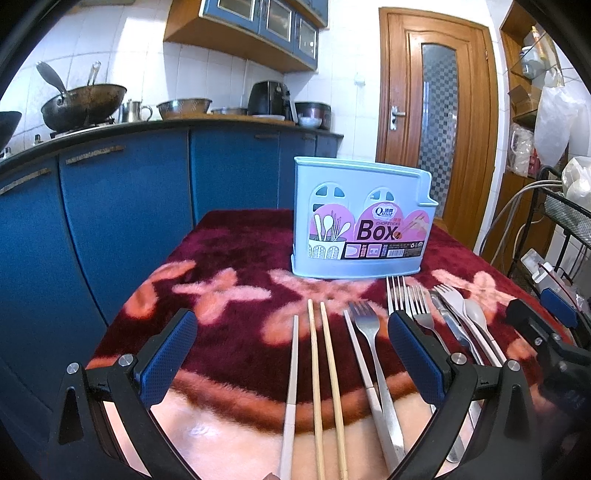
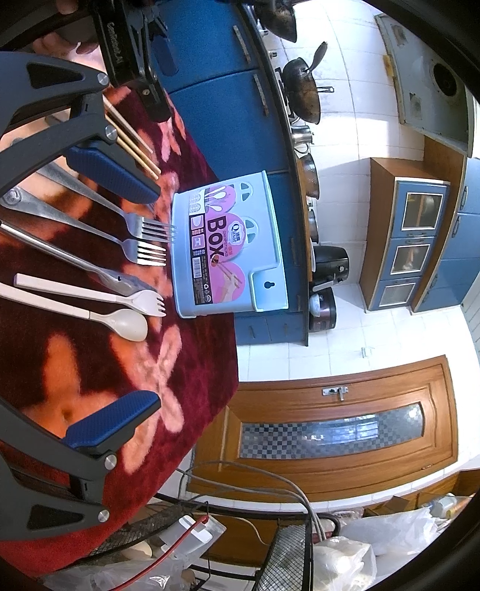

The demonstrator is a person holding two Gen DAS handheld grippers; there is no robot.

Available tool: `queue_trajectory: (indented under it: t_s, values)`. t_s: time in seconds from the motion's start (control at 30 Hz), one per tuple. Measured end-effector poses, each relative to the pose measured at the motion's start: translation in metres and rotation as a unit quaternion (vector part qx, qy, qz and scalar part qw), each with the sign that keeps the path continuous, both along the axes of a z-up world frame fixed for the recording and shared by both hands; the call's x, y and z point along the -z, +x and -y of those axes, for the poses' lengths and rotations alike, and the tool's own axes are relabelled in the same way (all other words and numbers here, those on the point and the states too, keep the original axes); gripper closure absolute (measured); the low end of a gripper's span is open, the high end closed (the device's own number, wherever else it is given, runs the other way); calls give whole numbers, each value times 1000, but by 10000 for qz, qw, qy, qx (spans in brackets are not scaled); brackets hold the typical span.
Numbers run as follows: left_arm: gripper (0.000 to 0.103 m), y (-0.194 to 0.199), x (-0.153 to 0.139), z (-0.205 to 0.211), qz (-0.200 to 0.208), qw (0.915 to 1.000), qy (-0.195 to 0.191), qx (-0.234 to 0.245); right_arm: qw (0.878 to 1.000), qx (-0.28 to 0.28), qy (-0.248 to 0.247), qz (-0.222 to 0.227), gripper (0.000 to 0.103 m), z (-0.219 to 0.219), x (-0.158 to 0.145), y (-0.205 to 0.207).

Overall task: Organize utensils
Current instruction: 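Grasp the white plastic spoon with the right tool while the left tool grasps a wooden chopstick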

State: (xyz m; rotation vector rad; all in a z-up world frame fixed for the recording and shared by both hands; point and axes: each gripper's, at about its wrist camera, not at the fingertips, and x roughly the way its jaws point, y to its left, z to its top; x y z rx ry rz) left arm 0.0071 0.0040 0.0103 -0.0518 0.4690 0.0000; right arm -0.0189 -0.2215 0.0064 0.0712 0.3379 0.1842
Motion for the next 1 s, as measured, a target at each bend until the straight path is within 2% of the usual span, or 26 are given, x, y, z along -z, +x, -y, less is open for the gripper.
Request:
queue_trajectory:
  t_s: [0.1, 0.27, 0.4, 0.5, 0.6, 0.73, 0.83, 1.0]
  values:
    - [0, 5, -5, -5, -167, 9999, 39, -23, 9995, -54, -162, -257, 0, 2, -6, 8]
    - [0, 17, -7, -13, -551, 9982, 204, 72, 9933, -255, -410, -1048, 0, 6, -5, 23]
    - [0, 32, 4, -14, -1063, 9933, 300, 328, 9853, -71, -681, -1567, 0, 10, 2, 36]
    - [9, 39, 13, -11, -1414, 9878, 411, 499, 9792, -106, -697, -1905, 5, 14, 8, 46]
    - [20, 42, 18, -13, -1580, 9853, 401, 519, 9727, -216, -602, -2229, 13, 16, 12, 55]
    - [27, 45, 17, -23, -1722, 9836, 358, 394, 9639, -309, -602, -2573, 24, 16, 16, 66]
    - [37, 52, 22, -29, -2005, 9785, 379, 306, 9540, -357, -558, -2925, 30, 17, 21, 76]
    - [41, 63, 27, -36, -2295, 9722, 119, 447, 9463, -429, -594, -3150, 36, 16, 18, 86]
